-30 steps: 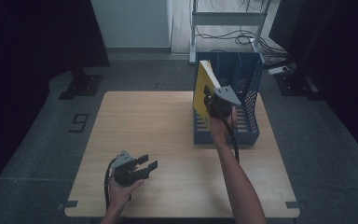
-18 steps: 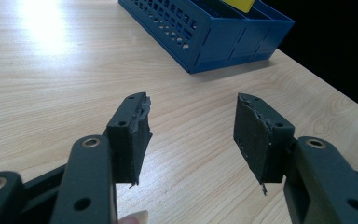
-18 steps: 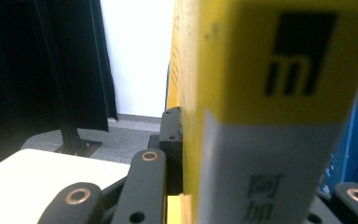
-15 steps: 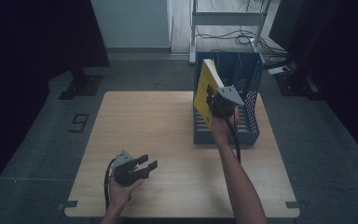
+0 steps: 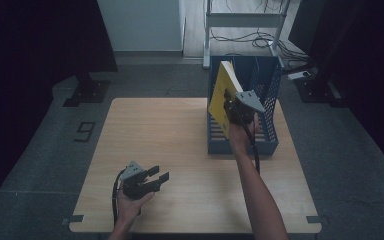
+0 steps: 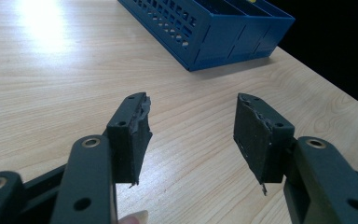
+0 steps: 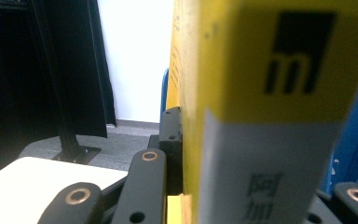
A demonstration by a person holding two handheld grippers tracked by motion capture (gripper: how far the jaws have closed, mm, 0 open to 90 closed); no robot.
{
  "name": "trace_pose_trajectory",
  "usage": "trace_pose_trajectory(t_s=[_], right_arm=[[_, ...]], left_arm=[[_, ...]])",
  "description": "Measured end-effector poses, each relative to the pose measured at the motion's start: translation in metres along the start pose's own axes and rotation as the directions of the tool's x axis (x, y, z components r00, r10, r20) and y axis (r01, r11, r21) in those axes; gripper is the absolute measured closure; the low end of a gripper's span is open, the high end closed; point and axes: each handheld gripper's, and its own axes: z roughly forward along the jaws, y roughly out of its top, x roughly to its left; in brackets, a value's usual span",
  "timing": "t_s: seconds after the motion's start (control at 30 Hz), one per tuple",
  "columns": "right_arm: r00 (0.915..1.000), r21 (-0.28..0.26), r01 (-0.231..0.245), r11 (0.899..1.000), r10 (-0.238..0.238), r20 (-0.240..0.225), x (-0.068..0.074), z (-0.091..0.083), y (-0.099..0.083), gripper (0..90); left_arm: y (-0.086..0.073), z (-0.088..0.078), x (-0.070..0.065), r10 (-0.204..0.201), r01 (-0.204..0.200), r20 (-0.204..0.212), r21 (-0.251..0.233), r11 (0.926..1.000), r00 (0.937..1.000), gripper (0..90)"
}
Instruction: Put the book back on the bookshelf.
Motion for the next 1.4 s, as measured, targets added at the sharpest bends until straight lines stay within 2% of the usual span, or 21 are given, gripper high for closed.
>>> trace_pose_trajectory(t_s=[0.27, 0.7, 0.9, 1.4], right_arm=[[0.9998, -0.011, -0.019, 1.0, 0.019, 0.002, -0.002, -0.003, 0.002, 74.9], [0.9997, -0.016, -0.021, 1.0, 0.022, 0.009, -0.006, -0.007, 0.004, 74.9], [0.9999, -0.007, -0.016, 1.0, 0.016, 0.004, -0.003, 0.001, 0.0, 74.9], [0.9998, 0.016, -0.001, 1.0, 0.0, 0.022, 0.008, 0.037, -0.005, 74.9]], left_arm=[[0.0, 0.001, 0.001, -0.001, 0.001, 0.0, 0.002, 1.0, 1.0, 45.6], [-0.001, 0.002, 0.0, 0.001, -0.001, 0.001, 0.009, 1.0, 1.0, 45.6], [-0.001, 0.001, 0.001, -0.002, 0.002, 0.0, 0.006, 1.0, 1.0, 45.6], [-0.002, 0.001, 0.006, -0.023, 0.023, 0.004, 0.003, 0.9997, 0.9997, 45.6]])
